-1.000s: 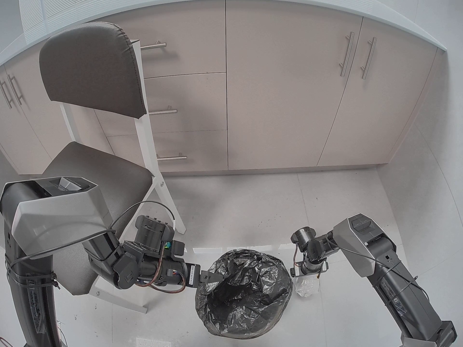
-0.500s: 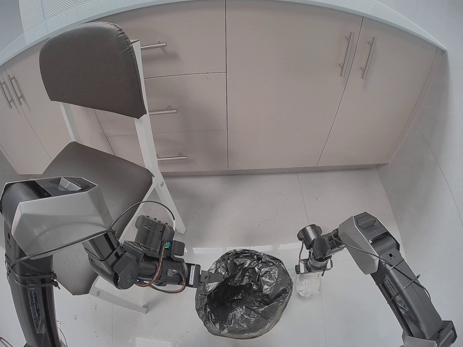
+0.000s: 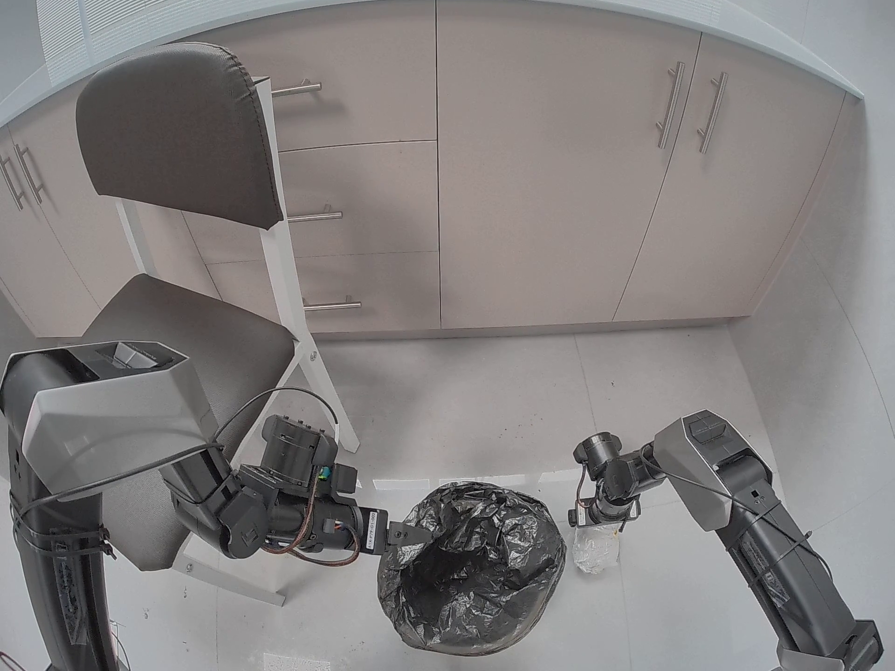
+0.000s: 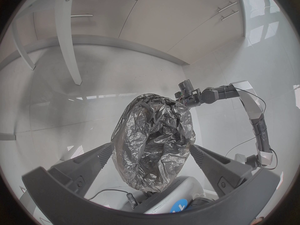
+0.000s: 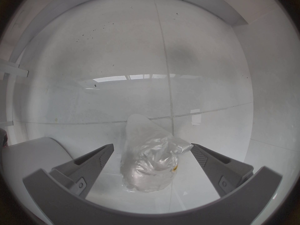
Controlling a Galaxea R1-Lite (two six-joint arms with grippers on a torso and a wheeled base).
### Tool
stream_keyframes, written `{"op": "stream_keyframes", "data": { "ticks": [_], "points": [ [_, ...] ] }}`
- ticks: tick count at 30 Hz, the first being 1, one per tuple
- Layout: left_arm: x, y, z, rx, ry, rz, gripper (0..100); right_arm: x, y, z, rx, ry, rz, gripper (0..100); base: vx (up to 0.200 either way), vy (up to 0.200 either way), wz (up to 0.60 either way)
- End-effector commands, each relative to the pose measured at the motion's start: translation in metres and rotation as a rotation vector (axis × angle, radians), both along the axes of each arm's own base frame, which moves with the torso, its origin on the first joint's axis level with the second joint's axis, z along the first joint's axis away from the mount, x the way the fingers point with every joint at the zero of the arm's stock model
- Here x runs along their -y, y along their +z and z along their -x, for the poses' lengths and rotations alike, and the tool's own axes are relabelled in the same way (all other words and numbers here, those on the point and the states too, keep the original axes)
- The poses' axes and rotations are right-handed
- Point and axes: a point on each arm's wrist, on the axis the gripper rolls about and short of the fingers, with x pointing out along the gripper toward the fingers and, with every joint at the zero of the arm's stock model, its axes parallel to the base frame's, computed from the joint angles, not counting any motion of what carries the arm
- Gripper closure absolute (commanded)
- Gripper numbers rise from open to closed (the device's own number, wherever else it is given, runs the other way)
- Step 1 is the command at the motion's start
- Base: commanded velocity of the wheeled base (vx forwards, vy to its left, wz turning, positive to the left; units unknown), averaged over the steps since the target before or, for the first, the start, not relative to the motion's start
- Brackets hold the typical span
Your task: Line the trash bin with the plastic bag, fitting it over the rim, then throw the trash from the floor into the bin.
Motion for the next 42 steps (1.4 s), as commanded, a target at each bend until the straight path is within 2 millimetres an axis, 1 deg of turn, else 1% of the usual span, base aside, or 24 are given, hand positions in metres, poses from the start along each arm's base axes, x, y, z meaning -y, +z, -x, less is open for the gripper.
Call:
{"op": "stream_keyframes", "data": {
  "ticks": [1, 21, 35, 42],
  "points": [
    [0.0000, -0.0004, -0.0001, 0.000, 0.000, -0.001, 0, -0.0025, -0.0008, 0.0009, -0.002, 0.009, -0.003, 0, 0.000, 0.000, 0.00],
    [-0.0002, -0.0011, 0.0001, 0.000, 0.000, -0.003, 0, -0.0104, -0.0015, 0.0039, -0.038, 0.090, -0.059, 0, 0.000, 0.000, 0.00],
    [-0.0002, -0.0040, 0.0002, 0.033, -0.001, 0.011, 0, -0.0062, -0.0017, 0.0034, -0.051, 0.129, -0.048, 0, 0.000, 0.000, 0.00],
    [-0.0002, -0.0040, 0.0002, 0.032, 0.000, 0.012, 0, -0.0059, -0.0029, 0.0075, -0.093, 0.131, -0.041, 0, 0.000, 0.000, 0.00]
  ]
}}
